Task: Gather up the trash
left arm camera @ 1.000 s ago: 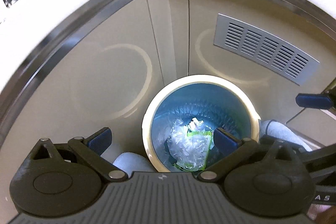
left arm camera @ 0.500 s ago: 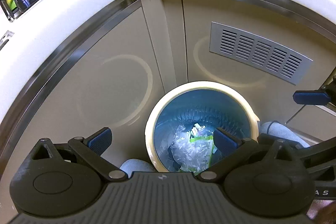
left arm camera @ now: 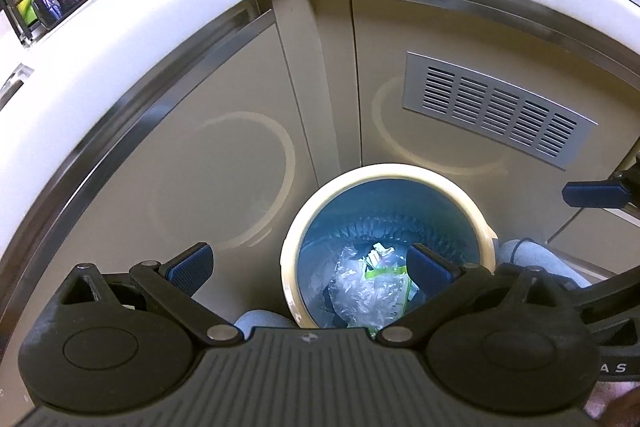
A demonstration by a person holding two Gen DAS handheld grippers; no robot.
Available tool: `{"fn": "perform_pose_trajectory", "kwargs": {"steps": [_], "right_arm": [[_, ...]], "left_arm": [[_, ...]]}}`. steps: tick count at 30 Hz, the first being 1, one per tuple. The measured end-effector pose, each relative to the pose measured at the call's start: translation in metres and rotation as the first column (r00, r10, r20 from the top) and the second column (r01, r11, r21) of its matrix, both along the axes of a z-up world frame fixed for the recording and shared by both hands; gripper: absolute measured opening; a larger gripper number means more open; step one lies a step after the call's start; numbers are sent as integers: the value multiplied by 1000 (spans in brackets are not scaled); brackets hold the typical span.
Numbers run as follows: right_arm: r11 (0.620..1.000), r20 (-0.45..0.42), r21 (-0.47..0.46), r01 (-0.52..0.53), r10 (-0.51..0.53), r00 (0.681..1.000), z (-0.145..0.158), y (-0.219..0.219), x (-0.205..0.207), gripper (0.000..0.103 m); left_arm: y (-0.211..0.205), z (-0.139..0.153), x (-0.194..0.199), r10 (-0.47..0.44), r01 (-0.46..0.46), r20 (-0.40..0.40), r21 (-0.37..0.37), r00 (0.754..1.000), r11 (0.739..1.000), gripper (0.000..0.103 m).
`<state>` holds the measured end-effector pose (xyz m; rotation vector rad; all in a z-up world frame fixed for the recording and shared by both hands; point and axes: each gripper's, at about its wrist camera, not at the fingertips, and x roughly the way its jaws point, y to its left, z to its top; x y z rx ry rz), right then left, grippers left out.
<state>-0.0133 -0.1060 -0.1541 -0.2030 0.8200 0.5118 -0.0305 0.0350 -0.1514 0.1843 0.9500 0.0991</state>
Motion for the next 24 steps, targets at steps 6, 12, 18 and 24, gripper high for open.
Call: {"fn": "perform_pose_trajectory", "kwargs": {"steps": [6, 12, 18, 24], "right_arm": [[1000, 2, -1, -1, 1, 1000, 0, 0, 0, 84], [1000, 19, -1, 1, -1, 1000, 5, -2, 1, 84], [1000, 25, 10, 4, -5, 1000, 14, -5, 2, 84], [994, 60, 102, 43, -49, 997, 47, -23, 10, 84]], "left_arm": [[0, 7, 0, -9, 8, 32, 21, 999, 1000, 103], [-3, 23, 3, -32, 31, 67, 15, 997, 999, 103], [-4, 39, 9, -42, 43, 85, -11, 996, 999, 103], [2, 66, 17, -19, 27, 123, -60, 992, 998, 103]]}}
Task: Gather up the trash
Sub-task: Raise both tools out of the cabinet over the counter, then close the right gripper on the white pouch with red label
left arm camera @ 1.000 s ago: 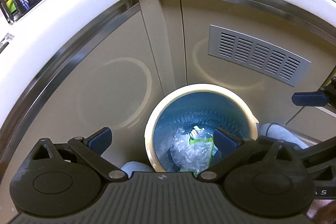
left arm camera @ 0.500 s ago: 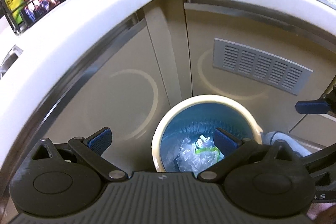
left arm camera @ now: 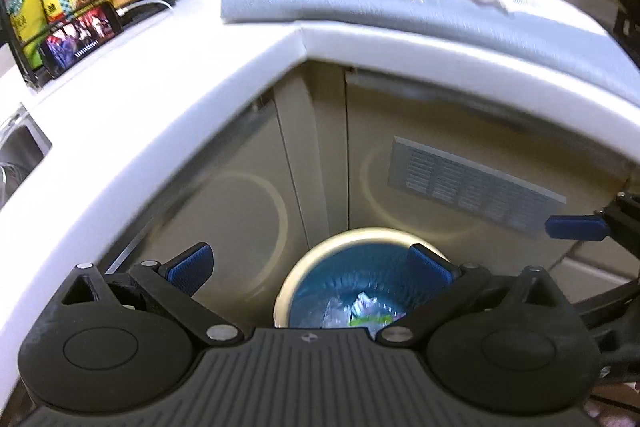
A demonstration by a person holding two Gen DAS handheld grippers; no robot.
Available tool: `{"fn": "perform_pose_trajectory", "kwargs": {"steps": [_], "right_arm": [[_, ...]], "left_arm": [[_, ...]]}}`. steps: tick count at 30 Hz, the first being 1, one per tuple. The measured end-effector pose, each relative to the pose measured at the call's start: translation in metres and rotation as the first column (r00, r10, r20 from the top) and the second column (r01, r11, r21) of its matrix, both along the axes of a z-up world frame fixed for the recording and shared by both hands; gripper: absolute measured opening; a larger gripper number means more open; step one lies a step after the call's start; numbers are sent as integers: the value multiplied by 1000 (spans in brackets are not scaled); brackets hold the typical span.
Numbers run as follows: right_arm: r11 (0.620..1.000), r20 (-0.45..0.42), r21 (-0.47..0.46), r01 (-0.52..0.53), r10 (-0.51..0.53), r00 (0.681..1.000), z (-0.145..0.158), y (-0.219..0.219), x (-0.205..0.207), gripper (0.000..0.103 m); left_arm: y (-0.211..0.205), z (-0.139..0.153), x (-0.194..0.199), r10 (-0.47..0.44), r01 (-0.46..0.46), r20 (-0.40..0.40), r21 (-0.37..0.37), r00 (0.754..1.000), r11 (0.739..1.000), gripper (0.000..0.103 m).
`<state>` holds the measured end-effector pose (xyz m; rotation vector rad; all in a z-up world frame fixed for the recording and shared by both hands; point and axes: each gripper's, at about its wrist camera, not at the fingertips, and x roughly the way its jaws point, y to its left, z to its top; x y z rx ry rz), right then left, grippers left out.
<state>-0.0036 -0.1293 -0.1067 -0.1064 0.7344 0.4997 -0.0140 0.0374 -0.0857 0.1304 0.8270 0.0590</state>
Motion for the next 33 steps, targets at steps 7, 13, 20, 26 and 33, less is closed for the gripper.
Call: {"fn": "perform_pose_trajectory", "kwargs": {"steps": [7, 13, 20, 26, 33], "right_arm": [[993, 104, 109, 33, -44, 994, 43, -23, 5, 84], [986, 178, 162, 46, -75, 981, 67, -42, 11, 85], [976, 272, 183, 115, -162, 948, 90, -61, 30, 85], [945, 301, 243, 217, -286, 910, 103, -89, 66, 87], [931, 264, 194, 309, -353, 898, 101, -98, 142, 91]], "left_arm": [[10, 35, 10, 37, -34, 68, -47, 997, 998, 103], [7, 53, 20, 34, -29, 102, -50, 994, 998, 103], [-8, 72, 37, 12, -4, 158, -52, 987, 999, 103], [-24, 79, 57, -26, 31, 176, -27, 984, 999, 103], [-26, 83, 73, -23, 25, 169, -5, 985, 1000, 103]]}}
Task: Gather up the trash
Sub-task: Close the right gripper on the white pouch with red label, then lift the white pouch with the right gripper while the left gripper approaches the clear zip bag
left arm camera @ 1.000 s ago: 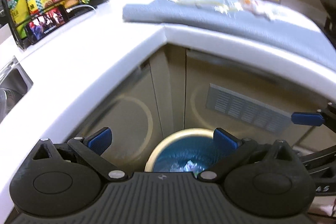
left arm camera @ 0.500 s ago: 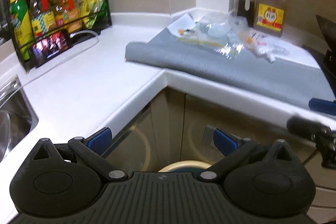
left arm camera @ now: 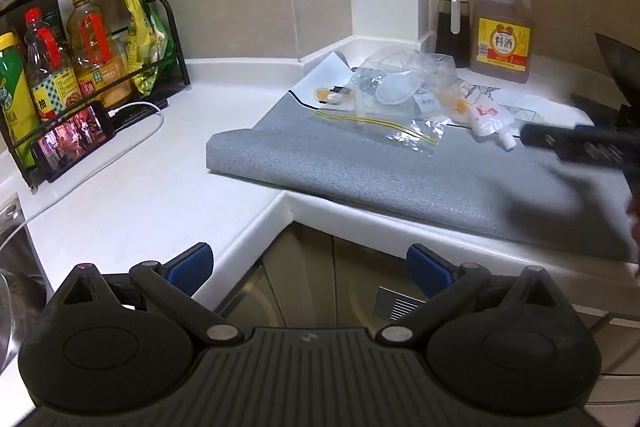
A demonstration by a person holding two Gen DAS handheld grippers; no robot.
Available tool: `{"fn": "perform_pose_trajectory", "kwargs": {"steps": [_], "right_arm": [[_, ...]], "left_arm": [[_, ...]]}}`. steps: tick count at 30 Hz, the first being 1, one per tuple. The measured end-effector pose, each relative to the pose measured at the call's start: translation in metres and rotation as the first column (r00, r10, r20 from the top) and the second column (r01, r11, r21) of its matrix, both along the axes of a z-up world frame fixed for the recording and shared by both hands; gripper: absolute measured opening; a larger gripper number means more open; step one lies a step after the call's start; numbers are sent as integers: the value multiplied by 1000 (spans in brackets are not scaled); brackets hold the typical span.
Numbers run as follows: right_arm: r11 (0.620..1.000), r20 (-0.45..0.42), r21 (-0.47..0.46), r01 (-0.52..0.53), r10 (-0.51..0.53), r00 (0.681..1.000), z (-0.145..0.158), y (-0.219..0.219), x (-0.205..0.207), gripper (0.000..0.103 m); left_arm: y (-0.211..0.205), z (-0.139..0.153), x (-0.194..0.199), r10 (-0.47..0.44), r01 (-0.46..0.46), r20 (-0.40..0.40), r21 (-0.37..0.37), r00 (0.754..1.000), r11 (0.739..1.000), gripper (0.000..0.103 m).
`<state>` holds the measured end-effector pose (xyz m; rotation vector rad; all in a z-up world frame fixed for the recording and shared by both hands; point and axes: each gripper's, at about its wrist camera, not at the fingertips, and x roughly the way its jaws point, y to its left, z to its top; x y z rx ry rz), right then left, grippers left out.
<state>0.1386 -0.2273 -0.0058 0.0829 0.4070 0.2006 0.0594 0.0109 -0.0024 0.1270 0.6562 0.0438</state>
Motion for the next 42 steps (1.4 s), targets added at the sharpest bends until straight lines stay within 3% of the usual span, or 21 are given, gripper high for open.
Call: {"fn": "perform_pose_trajectory", "kwargs": {"steps": [6, 14, 15, 16, 23, 28, 32, 37, 39, 42], "right_arm": [[989, -101, -138, 53, -67, 993, -12, 8, 81, 92], [994, -156, -110, -8, -9, 988, -22, 18, 130, 91], [994, -160, -109, -10, -8, 987, -25, 18, 132, 81], [994, -161, -106, -12, -5, 987, -27, 17, 132, 58], [995, -122, -84, 50, -60, 991, -26, -13, 108, 58], [993, -147, -69, 96, -105, 983, -34, -30, 102, 62], [990, -164, -107, 93, -110, 980, -36, -24, 105, 67], [998, -201, -49, 40, -49, 978, -39, -27, 111, 98], [996, -219, -74, 42, -57, 974, -40, -23, 115, 103], [990, -222, -114, 82, -106, 969, -40, -20, 119, 103]], "left_arm": [[4, 3, 9, 18, -18, -1, -8, 1000, 1000, 103], [-12, 7, 32, -33, 33, 22, 17, 999, 999, 103], [-15, 7, 36, -38, 37, 22, 21, 999, 999, 103], [-19, 6, 41, -43, 42, 23, 25, 999, 999, 103], [-35, 6, 68, -74, 73, 31, 27, 997, 997, 103], [-59, 7, 95, -113, 112, 50, 40, 992, 993, 103], [-82, 7, 121, -159, 156, 62, 55, 985, 986, 103], [-110, -3, 153, -215, 212, 34, 77, 976, 974, 103], [-117, -9, 164, -227, 224, 23, 89, 974, 970, 103], [-113, -14, 180, -209, 208, 7, 42, 978, 977, 103]]}}
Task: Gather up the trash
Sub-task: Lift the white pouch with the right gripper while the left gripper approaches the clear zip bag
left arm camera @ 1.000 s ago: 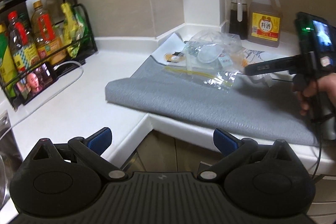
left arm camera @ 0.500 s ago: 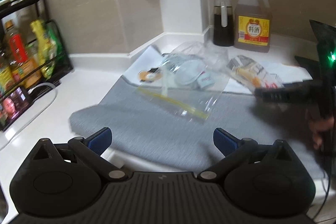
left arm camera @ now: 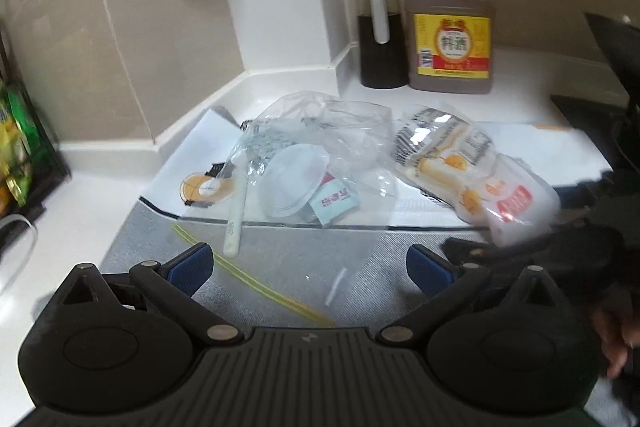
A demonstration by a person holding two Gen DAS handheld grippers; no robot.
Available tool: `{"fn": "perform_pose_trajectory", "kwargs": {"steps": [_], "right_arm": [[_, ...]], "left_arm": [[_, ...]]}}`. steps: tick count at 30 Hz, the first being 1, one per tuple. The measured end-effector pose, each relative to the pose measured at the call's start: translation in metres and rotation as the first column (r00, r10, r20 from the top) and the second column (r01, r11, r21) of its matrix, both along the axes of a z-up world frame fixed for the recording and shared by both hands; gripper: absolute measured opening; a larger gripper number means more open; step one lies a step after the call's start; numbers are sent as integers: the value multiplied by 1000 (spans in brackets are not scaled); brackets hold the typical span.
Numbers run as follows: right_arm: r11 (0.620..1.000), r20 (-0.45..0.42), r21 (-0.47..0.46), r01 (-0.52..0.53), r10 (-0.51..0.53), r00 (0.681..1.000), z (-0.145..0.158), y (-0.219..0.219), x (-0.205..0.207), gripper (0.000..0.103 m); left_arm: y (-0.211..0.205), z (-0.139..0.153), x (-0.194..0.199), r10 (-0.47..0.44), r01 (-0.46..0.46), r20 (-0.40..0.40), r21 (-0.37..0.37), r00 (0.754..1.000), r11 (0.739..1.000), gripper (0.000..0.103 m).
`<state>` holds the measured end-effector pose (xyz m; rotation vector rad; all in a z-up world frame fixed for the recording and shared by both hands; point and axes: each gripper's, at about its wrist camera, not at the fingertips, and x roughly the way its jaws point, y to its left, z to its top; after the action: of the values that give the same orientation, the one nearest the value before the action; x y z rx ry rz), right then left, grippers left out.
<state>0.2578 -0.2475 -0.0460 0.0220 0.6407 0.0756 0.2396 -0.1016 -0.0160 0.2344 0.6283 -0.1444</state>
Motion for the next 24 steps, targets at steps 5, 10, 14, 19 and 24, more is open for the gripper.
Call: {"fn": "perform_pose_trajectory", "kwargs": {"steps": [5, 10, 14, 19, 24], "right_arm": [[1000, -1, -4, 8, -8, 1000, 0, 1, 0, 103], [1000, -2, -3, 23, -23, 1000, 0, 1, 4, 103], [1000, -3, -7, 24, -24, 1000, 0, 1, 4, 103], [1000, -3, -8, 25, -25, 1000, 0, 1, 4, 103], [1000, -3, -8, 24, -25, 1000, 0, 2, 4, 103]], "left_arm": [[11, -7, 16, 33, -33, -21, -9, 999, 999, 103], [20, -16, 34, 47, -48, -62, -23, 997, 999, 103], [17, -32, 37, 50, -50, -13, 37, 999, 998, 103], [19, -37, 35, 61, -61, 9, 11, 998, 998, 103], [30, -38, 41, 78, -81, -31, -72, 996, 994, 103]]}}
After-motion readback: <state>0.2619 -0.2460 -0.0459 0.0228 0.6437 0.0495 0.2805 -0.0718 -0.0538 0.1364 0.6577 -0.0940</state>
